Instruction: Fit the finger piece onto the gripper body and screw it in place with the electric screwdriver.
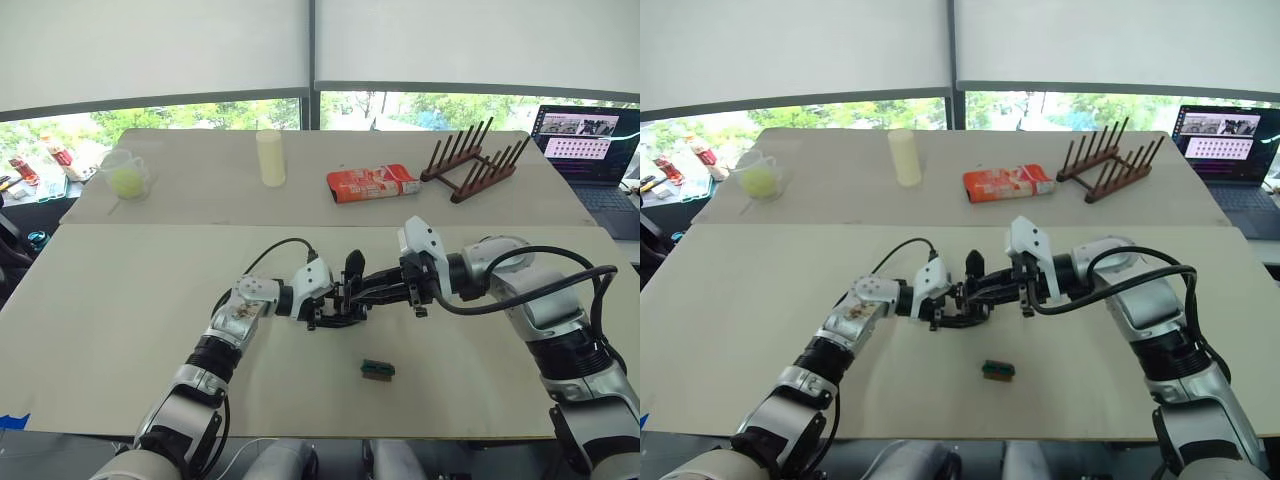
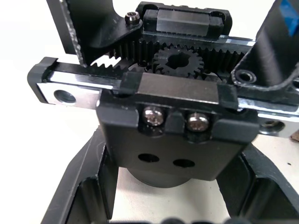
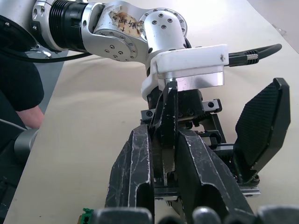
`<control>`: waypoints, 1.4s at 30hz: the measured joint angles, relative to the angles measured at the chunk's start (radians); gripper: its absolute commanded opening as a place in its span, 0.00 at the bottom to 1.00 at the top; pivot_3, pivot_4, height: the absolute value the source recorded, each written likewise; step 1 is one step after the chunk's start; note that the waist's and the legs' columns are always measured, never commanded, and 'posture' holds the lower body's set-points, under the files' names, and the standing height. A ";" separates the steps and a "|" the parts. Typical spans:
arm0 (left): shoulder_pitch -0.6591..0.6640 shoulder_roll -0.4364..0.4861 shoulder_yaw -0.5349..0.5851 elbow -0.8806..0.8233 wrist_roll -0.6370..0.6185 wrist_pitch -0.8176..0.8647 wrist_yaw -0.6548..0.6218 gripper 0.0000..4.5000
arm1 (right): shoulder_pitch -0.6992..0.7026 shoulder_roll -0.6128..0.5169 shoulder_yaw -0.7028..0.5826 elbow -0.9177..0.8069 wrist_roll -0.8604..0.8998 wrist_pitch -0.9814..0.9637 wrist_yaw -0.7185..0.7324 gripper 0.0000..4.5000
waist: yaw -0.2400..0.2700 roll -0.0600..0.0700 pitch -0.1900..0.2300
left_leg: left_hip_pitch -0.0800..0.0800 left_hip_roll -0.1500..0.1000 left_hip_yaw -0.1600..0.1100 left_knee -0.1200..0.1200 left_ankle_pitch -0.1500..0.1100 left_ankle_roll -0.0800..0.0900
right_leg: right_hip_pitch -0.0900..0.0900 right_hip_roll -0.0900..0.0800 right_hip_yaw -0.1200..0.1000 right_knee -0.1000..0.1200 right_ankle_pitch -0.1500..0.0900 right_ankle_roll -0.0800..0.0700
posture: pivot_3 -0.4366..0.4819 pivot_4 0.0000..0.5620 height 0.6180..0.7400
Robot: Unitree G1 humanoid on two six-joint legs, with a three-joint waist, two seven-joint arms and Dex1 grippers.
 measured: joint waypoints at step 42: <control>0.204 0.597 0.286 -0.957 -0.584 0.613 -0.098 1.00 | -0.100 -0.552 0.006 0.367 -0.155 0.432 -0.159 1.00 | -0.003 0.010 0.018 | -0.014 0.002 0.007 -0.001 0.002 -0.003 | -0.017 -0.002 0.002 0.001 0.002 -0.002 | 0.48 0.27 1.00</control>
